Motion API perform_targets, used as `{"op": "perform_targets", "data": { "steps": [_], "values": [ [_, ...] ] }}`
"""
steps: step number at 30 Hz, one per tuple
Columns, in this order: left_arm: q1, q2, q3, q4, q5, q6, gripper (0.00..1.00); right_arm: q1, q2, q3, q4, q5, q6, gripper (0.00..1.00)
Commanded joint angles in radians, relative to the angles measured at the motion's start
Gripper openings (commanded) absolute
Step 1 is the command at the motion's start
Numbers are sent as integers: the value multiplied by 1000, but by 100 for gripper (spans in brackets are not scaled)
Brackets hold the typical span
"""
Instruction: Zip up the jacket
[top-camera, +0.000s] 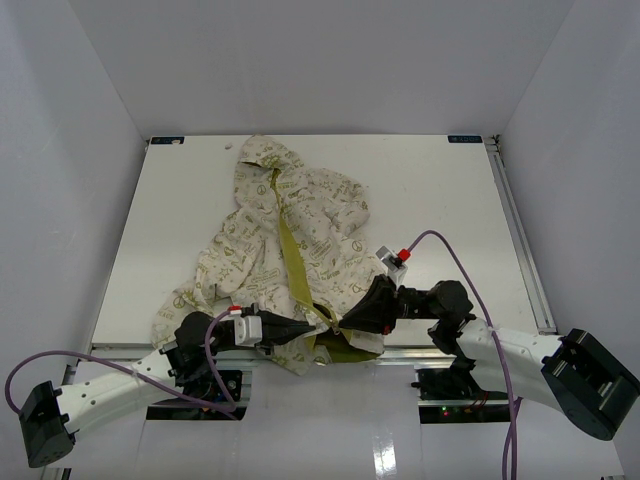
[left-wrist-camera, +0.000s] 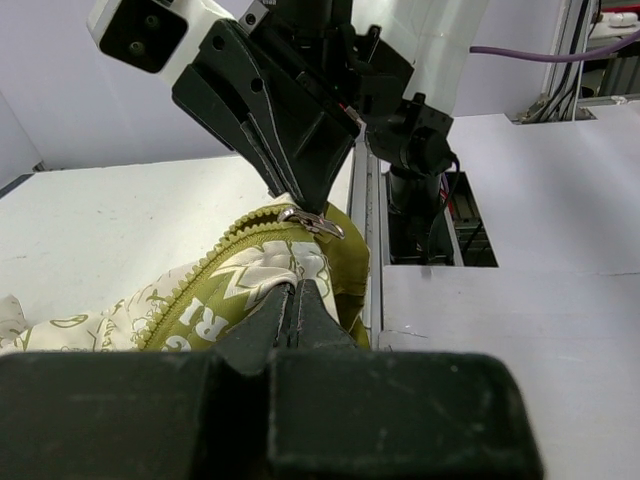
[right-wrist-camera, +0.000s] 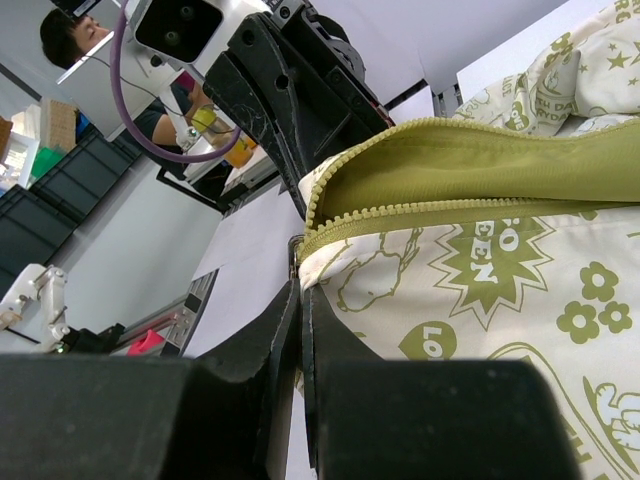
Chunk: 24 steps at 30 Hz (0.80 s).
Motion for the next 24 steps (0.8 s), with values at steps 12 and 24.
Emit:
{"op": "perform_targets", "data": {
  "steps": [12,24],
  "values": [
    [0,12,58,-84,95,41,0,-11,4,37,-37,-16,-39,8],
    [0,24,67,-85,93,35,0,-11,38,41,7,-73,-28,8]
  ]
}}
